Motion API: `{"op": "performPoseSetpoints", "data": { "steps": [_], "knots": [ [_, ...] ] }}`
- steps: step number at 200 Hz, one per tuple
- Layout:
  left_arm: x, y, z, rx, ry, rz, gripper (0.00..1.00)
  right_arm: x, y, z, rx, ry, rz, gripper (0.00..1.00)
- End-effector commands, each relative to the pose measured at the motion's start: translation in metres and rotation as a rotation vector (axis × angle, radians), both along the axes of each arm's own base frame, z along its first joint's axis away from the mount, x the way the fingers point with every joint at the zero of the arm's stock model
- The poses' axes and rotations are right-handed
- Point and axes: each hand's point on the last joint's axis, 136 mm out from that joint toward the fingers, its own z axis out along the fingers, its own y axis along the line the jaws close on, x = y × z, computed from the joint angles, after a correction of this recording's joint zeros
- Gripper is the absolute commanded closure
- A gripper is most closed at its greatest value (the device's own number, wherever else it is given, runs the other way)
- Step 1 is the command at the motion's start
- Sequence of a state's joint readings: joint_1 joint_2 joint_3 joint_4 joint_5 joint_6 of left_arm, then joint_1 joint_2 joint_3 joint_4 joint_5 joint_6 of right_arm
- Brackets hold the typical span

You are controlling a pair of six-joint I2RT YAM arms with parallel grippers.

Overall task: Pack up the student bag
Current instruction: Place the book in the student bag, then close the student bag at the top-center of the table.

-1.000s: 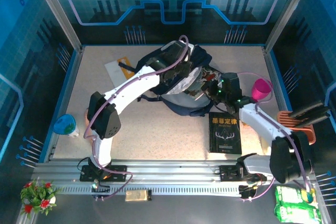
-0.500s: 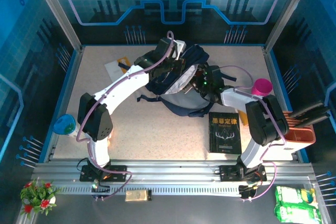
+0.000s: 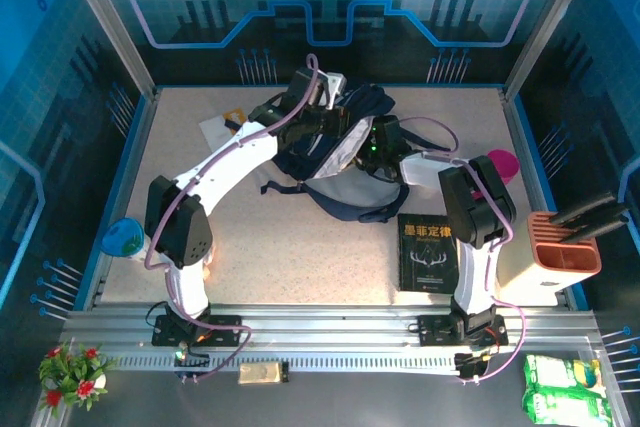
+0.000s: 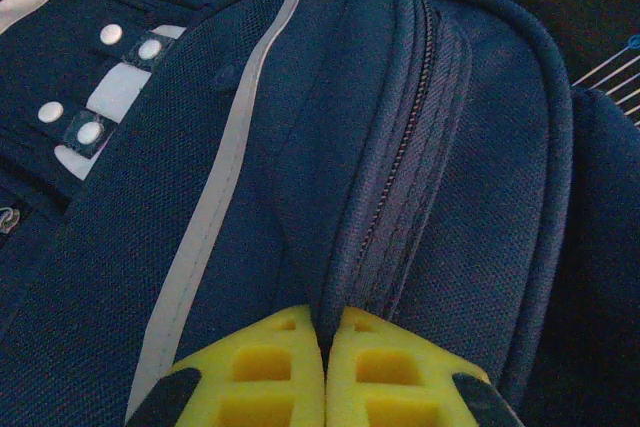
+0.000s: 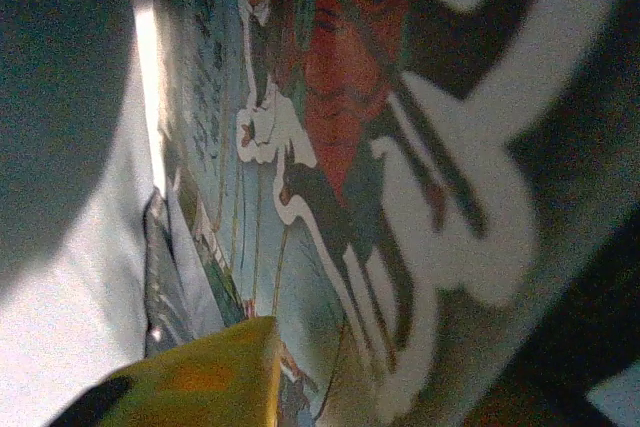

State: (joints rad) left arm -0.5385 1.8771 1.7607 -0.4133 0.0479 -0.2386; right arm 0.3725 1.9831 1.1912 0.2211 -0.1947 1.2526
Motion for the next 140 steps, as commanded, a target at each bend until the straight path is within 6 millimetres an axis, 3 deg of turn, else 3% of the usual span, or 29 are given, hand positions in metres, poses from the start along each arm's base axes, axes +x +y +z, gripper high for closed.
{"op": "performPoseSetpoints", "data": {
  "steps": [1, 51, 96, 110, 140],
  "knots": [
    [0.004, 0.007, 0.067, -0.151, -0.137, 0.020, 1.00, -0.006, 0.007, 0.023, 0.006, -0.051, 0.061, 0.57],
    [0.016, 0.021, 0.032, -0.149, -0.064, 0.063, 1.00, -0.058, -0.028, 0.058, -0.079, -0.113, 0.063, 0.32],
    [0.013, 0.016, 0.003, -0.151, 0.019, 0.040, 1.00, -0.114, -0.095, 0.064, -0.311, -0.108, -0.032, 0.25],
    [0.010, 0.015, -0.004, -0.157, 0.047, 0.035, 0.89, -0.126, -0.114, 0.077, -0.385, -0.141, -0.069, 0.22],
    [0.001, 0.025, -0.021, -0.166, 0.125, 0.072, 0.49, -0.140, -0.145, 0.111, -0.510, -0.236, -0.136, 0.14]
  ]
}}
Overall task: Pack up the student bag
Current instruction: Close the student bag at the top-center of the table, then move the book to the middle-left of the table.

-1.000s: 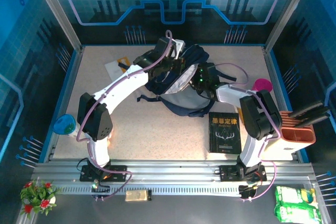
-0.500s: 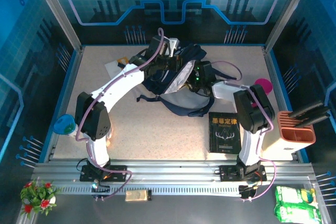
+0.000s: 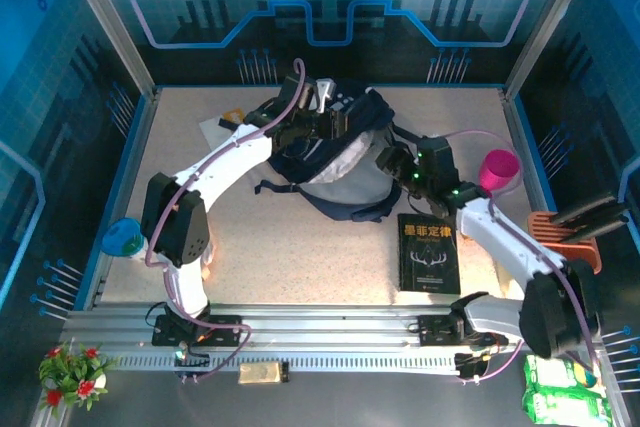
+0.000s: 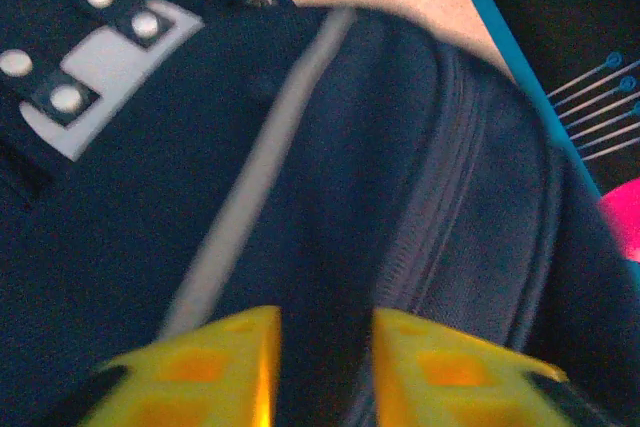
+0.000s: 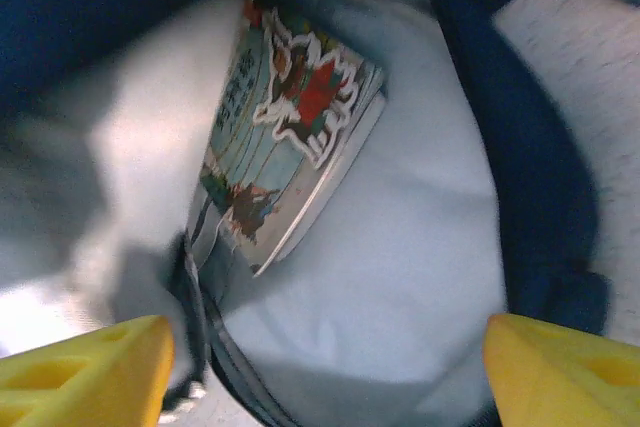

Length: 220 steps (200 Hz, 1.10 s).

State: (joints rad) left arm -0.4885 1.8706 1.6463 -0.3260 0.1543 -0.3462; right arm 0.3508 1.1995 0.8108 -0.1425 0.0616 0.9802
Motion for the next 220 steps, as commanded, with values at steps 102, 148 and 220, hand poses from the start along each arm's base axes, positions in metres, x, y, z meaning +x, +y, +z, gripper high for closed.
{"op": "performPoseSetpoints", "data": {
  "steps": [102, 148, 220],
  "knots": [
    [-0.027, 0.207, -0.105, 0.045, 0.315, 0.574, 0.01, -0.005, -0.054, 0.044, -0.263, -0.089, -0.064, 0.00],
    [-0.005, 0.245, -0.126, 0.078, 0.342, 0.646, 0.01, 0.002, -0.037, 0.037, -0.212, -0.072, 0.001, 0.00],
    [0.041, 0.273, -0.167, 0.082, 0.429, 0.703, 0.01, -0.002, -0.035, 0.034, -0.193, -0.065, 0.012, 0.00]
  ]
}}
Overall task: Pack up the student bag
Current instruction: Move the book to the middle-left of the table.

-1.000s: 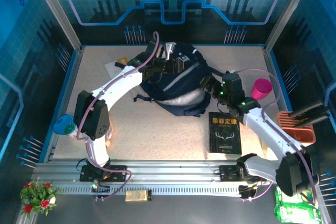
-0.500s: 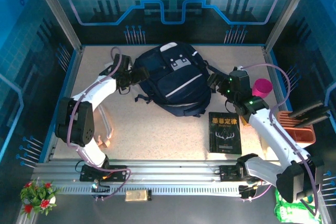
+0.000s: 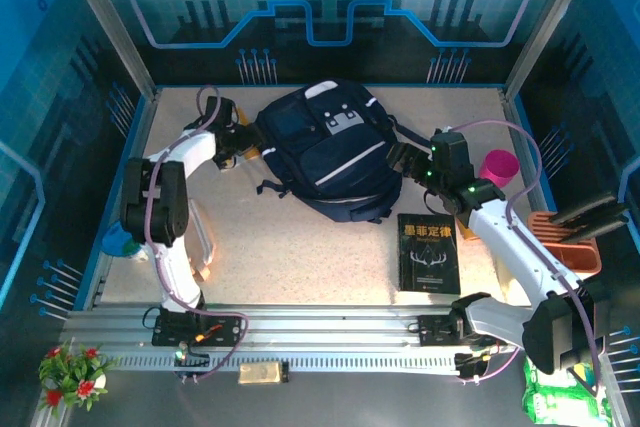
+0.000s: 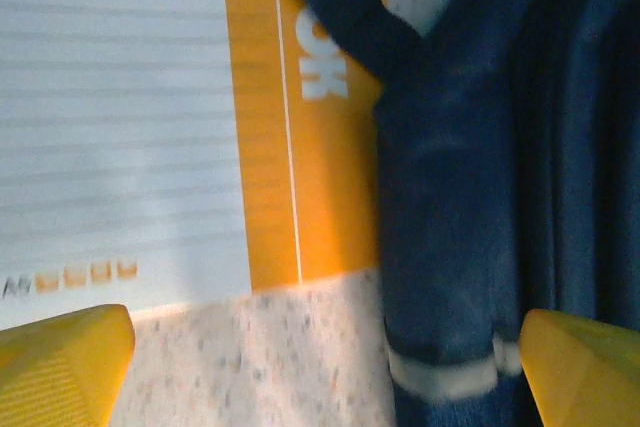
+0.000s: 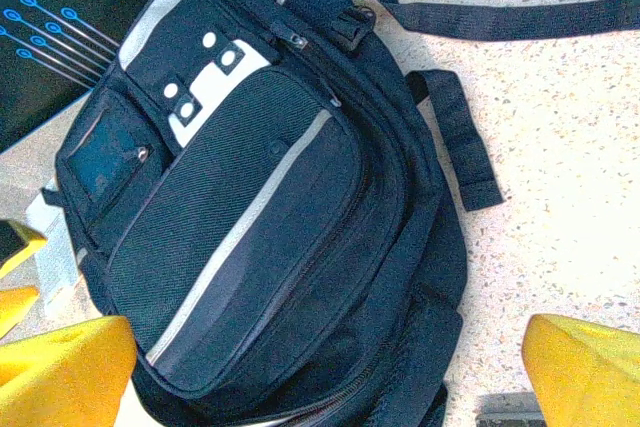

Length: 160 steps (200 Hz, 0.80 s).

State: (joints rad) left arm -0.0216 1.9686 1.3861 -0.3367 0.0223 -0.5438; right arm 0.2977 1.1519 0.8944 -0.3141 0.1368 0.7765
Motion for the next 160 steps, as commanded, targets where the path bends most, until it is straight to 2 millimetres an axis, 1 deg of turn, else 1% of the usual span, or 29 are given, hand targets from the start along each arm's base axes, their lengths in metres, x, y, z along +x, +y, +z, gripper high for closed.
{"op": "performPoseSetpoints", "data": {
  "steps": [1, 28, 42, 65, 88, 114, 134, 152, 160],
  "knots": [
    [0.012, 0.011, -0.007, 0.008, 0.031, 0.007, 0.01, 0.002, 0.000, 0.014, 0.018, -0.036, 0.007, 0.00],
    [0.015, 0.014, -0.023, 0.006, 0.073, 0.005, 0.01, 0.001, 0.001, 0.011, 0.021, -0.029, 0.011, 0.00],
    [0.011, 0.013, -0.031, -0.002, 0.101, 0.003, 0.01, 0.002, 0.001, 0.010, 0.020, -0.025, 0.009, 0.00],
    [-0.001, 0.010, -0.040, -0.020, 0.138, -0.004, 0.01, 0.004, 0.002, 0.008, 0.023, -0.021, 0.010, 0.00],
    [-0.022, 0.010, -0.047, -0.014, 0.195, -0.011, 0.01, 0.006, 0.004, 0.006, 0.032, -0.014, 0.017, 0.00],
    [-0.054, 0.010, -0.056, -0.014, 0.263, -0.006, 0.01, 0.007, 0.006, 0.005, 0.036, -0.013, 0.020, 0.00],
    [-0.079, 0.005, -0.061, -0.046, 0.290, 0.003, 0.01, 0.009, 0.006, 0.006, 0.037, -0.017, 0.021, 0.00],
    [-0.101, 0.000, -0.062, -0.078, 0.304, 0.009, 0.01, 0.011, 0.007, 0.007, 0.040, -0.019, 0.025, 0.00],
    [-0.111, -0.001, -0.059, -0.089, 0.301, 0.017, 0.01, 0.012, 0.008, 0.007, 0.043, -0.021, 0.029, 0.00]
  ]
}}
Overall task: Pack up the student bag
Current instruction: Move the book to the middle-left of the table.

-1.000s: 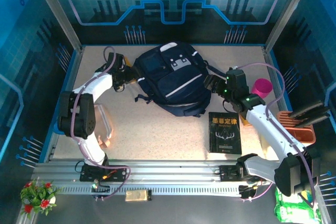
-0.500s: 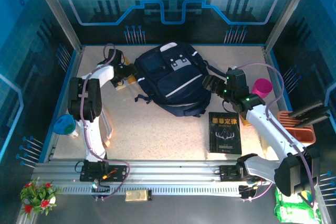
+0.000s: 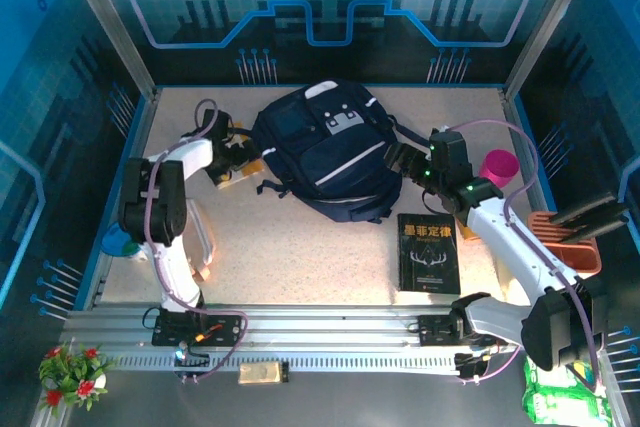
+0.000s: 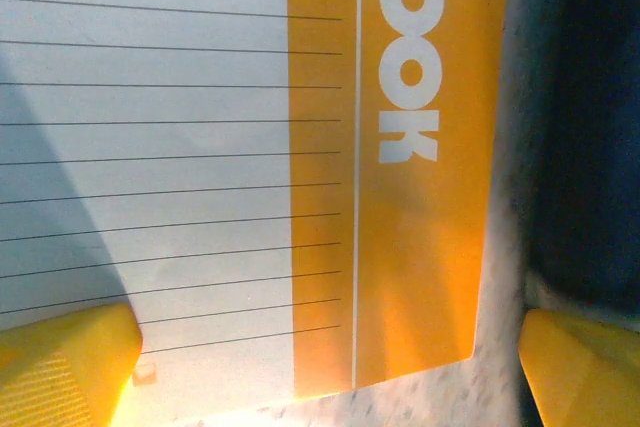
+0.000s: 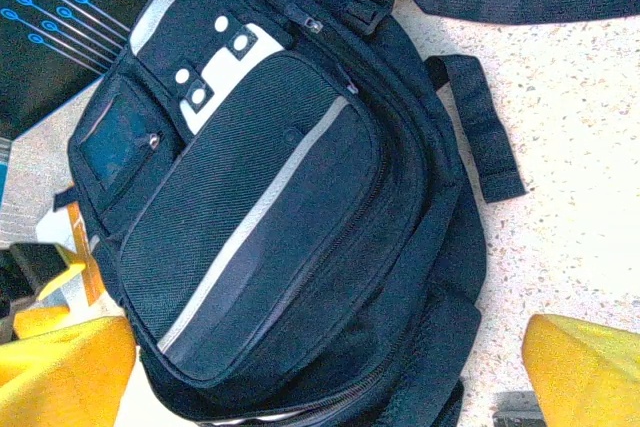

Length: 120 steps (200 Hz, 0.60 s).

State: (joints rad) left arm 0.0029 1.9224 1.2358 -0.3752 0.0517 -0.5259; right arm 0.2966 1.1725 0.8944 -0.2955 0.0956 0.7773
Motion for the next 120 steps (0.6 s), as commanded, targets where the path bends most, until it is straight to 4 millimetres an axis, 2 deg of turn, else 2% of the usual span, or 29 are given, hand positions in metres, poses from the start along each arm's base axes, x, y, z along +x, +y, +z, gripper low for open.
{"op": "performPoseSetpoints", "data": {
  "steps": [1, 73, 120],
  "knots": [
    [-0.060, -0.008, -0.023, -0.073, 0.160, 0.027, 0.01, 0.009, 0.001, 0.011, 0.020, -0.029, -0.002, 0.00],
    [-0.150, -0.048, -0.027, -0.095, 0.241, -0.050, 0.01, 0.024, 0.017, 0.004, 0.066, -0.011, 0.030, 0.00],
    [-0.204, -0.071, -0.024, -0.045, 0.307, -0.127, 0.01, 0.028, 0.048, 0.013, -0.019, -0.047, 0.116, 0.00]
  ]
}}
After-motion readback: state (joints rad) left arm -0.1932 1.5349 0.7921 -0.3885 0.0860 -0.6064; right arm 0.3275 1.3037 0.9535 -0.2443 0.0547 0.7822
